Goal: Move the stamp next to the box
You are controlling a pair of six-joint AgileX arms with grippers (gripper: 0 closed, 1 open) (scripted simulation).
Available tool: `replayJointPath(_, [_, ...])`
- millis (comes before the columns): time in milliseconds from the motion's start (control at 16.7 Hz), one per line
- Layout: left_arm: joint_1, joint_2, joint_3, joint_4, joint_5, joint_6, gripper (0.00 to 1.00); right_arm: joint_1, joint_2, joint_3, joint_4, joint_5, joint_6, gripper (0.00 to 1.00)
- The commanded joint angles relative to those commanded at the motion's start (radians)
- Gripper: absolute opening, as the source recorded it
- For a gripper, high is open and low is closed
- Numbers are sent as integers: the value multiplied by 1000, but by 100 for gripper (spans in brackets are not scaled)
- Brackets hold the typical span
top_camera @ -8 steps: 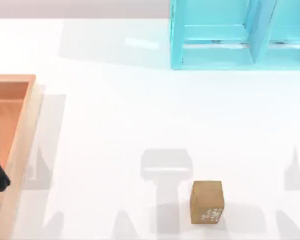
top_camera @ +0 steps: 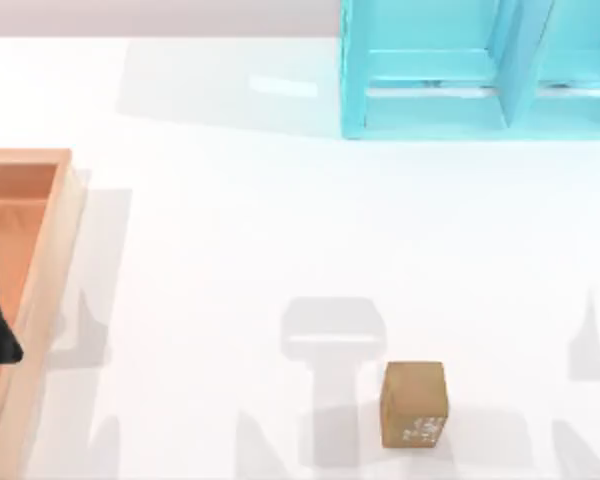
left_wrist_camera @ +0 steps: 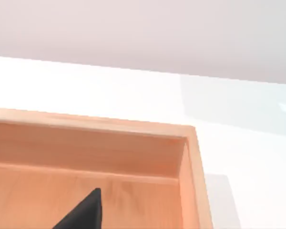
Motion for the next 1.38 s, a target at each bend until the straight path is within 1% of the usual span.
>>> replayJointPath(360, [-89, 435, 313, -248, -42, -221, 100, 0, 0, 0, 0, 0, 0, 100])
replayJointPath(660, [-213, 853, 643, -497, -69, -432, 100, 0, 0, 0, 0, 0, 0, 100])
replayJointPath(1080, [-469, 1395, 1133, -840, -73, -690, 100, 0, 0, 0, 0, 0, 0, 100])
replayJointPath(1380, [-669, 1683, 1436, -1038, -51, -819, 100, 0, 0, 0, 0, 0, 0, 100])
